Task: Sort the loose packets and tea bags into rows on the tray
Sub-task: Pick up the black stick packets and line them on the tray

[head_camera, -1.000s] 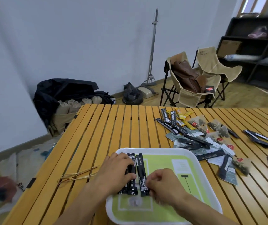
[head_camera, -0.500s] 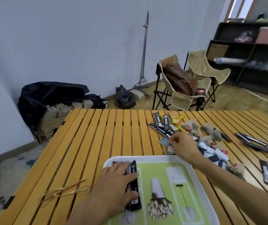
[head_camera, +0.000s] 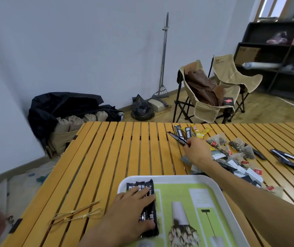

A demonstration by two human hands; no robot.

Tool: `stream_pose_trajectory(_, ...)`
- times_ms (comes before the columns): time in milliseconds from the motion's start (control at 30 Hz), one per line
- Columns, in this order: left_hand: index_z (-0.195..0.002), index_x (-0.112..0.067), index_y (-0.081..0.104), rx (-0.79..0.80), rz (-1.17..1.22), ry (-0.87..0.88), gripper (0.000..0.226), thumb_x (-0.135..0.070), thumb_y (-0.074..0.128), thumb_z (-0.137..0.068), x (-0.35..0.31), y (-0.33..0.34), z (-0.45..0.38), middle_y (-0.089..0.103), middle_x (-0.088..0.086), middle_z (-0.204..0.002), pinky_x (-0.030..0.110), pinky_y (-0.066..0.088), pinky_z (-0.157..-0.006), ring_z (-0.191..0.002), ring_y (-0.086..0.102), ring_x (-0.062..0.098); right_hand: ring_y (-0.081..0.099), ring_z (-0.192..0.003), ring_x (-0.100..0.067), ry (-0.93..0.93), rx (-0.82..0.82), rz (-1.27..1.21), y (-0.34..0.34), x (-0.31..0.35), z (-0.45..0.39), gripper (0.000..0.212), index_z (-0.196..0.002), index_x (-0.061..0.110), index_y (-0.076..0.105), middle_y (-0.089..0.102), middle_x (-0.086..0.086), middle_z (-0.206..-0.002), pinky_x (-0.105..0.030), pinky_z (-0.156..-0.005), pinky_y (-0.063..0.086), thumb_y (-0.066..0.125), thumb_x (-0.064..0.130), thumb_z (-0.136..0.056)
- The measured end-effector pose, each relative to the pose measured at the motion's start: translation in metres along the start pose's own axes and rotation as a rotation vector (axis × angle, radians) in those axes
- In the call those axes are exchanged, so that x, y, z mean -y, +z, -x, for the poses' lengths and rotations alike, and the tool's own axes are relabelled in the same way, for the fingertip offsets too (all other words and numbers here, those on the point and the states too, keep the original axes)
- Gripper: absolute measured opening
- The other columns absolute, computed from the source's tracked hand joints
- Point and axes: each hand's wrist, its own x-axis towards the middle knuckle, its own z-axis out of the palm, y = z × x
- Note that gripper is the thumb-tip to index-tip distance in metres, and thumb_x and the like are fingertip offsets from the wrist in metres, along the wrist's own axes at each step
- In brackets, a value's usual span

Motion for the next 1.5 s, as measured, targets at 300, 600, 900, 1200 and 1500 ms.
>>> stream_pose_trajectory(300,-0.153,-0.041,0.025,-0.032,0.031,-0.016,0.076,-0.059,0.058,-0.087,-0.007,-0.006,0.001,0.016,-0.015,-0.163,0.043,0.014,-0.120,-0.151,0.008,0.014,0.058,-0.042,-0.010,0.011,0.297,-0.412,-0.019,0.015,0.178,0.019,-0.065,0.015,0.050,0.057,0.000,-0.048,-0.024,-0.044,0.042,0.061,0.015,-0.080)
stream_pose_trajectory(600,-0.153,-0.040,0.024,-0.108,0.046,-0.020,0.076,-0.059,0.056,-0.087,-0.004,-0.002,0.002,0.015,-0.016,-0.163,0.035,0.011,-0.121,-0.151,0.010,0.011,0.057,-0.093,-0.003,-0.270,0.308,-0.243,0.004,0.011,0.184,0.009,-0.101,0.029,0.063,0.057,0.013,-0.106,-0.024,-0.087,0.048,0.058,0.033,-0.095)
stream_pose_trajectory(900,-0.155,-0.039,0.021,-0.109,0.015,0.052,0.071,-0.062,0.046,-0.093,-0.003,0.005,-0.004,0.011,-0.019,-0.163,0.033,0.006,-0.122,-0.151,0.004,0.008,0.035,-0.145,-0.009,-0.563,0.268,-0.098,0.030,-0.002,0.176,0.048,-0.150,0.023,0.048,0.041,0.010,-0.158,0.000,-0.110,0.002,0.042,0.025,-0.102)
stream_pose_trajectory(1200,-0.155,-0.036,0.022,-0.183,-0.020,0.031,0.077,-0.068,0.045,-0.089,-0.007,0.010,-0.005,0.016,-0.019,-0.162,0.031,0.006,-0.121,-0.149,0.009,0.005,0.028,-0.150,-0.009,-0.599,0.336,-0.147,0.027,-0.006,0.167,0.046,-0.149,0.031,0.048,0.040,0.015,-0.158,-0.025,-0.122,0.018,0.047,0.031,-0.103)
stream_pose_trajectory(1500,-0.158,-0.034,0.009,-0.107,-0.008,0.076,0.074,-0.062,0.039,-0.096,-0.005,0.013,-0.012,-0.004,-0.021,-0.163,0.026,-0.006,-0.118,-0.149,-0.007,0.000,0.065,-0.088,-0.027,-0.076,-0.027,-0.149,-0.010,-0.024,0.038,0.020,-0.092,0.012,0.072,0.067,-0.007,-0.088,-0.031,-0.068,0.051,0.053,0.009,-0.097)
